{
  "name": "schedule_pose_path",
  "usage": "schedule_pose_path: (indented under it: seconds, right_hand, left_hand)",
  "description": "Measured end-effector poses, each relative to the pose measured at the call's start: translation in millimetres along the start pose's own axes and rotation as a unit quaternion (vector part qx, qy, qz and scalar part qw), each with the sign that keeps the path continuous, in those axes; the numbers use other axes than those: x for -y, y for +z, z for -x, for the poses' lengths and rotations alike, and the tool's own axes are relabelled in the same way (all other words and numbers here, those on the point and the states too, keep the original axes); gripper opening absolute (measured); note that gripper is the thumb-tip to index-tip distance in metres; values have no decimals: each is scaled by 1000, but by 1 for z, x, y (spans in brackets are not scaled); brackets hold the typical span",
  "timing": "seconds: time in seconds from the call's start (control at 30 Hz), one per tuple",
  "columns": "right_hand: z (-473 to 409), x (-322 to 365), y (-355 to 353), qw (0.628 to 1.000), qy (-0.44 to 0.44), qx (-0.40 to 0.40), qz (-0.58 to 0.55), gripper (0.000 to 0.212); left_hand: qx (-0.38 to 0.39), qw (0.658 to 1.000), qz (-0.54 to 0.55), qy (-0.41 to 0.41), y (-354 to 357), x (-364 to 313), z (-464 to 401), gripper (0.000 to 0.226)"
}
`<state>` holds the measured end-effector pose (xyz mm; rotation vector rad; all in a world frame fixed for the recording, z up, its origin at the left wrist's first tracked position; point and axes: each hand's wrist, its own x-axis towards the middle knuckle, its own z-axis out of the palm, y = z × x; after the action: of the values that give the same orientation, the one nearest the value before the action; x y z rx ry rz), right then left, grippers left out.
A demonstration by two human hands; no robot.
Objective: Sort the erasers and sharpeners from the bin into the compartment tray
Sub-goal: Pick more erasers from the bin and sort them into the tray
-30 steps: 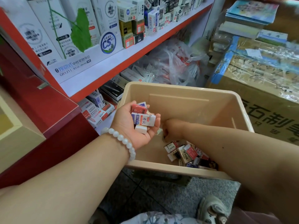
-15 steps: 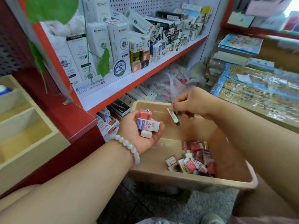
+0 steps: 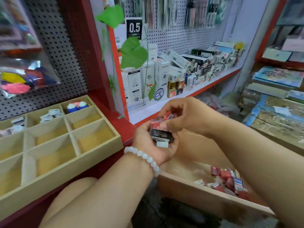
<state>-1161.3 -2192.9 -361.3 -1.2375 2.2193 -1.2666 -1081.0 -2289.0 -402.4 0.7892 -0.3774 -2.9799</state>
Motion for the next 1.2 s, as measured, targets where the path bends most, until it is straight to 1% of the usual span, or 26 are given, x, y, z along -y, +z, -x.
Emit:
schedule_pose_path:
  seconds: [0.07,0.17,0.23,0.27,0.33,0.43,0.5,0.57,0.63,0.73,0.8,0.93,1.0,1.07,1.13,1.2]
  right_hand:
    - [-6,4,9,994,13,-17,-110,19]
    - [-17,14,22,971,38,-22,-237,17]
    - [-25,22,32,954,47,-11,-296,9]
    - [-28,25,37,947,51,-5,-318,10]
    - [-35,31,47,940,56,6,-335,21]
    - [-42,38,62,952,54,21,-300,37]
    - [-47,43,73,957,55,15,-286,40]
    - [-52,47,82,956,58,1,-288,33]
    - [-58,48,91,963,46,-16,-267,25]
    - [-69,50,101,986,31,-54,-152,22]
    - [-79,52,108,993,30,-71,-91,21]
    - [-107,55,126,997,26,-72,-30,21]
    - [-122,57,136,998,17,-59,1,18]
    - [-135,60,147,998,-1,-47,30,11]
    - [-148,62,158,995,-33,-54,77,12]
    - [-161,66,167,991,-47,-43,114,13]
  left_hand:
    - [-9,1000,2,14,-2,-8,14,24]
    - [-14,999,-10,35,-6,-26,33,23]
    - [-22,998,-13,55,-10,-39,46,19]
    - [-26,997,-12,67,-12,-45,53,19]
    - [-29,996,-6,89,-17,-56,67,21]
    - [-40,992,6,116,-26,-71,86,23]
    - [-45,990,7,131,-32,-80,97,24]
    - [-52,988,10,147,-36,-91,107,24]
    - [-59,985,9,162,-40,-102,114,25]
    - [-65,982,8,178,-45,-123,121,28]
    - [-72,978,7,193,-48,-136,123,30]
    - [-90,969,-1,230,-54,-161,127,30]
    - [-91,966,10,240,-61,-172,126,27]
    - [-93,965,34,243,-70,-183,123,28]
    - [-105,963,48,243,-80,-191,119,29]
    - [-106,963,57,241,-87,-197,119,27]
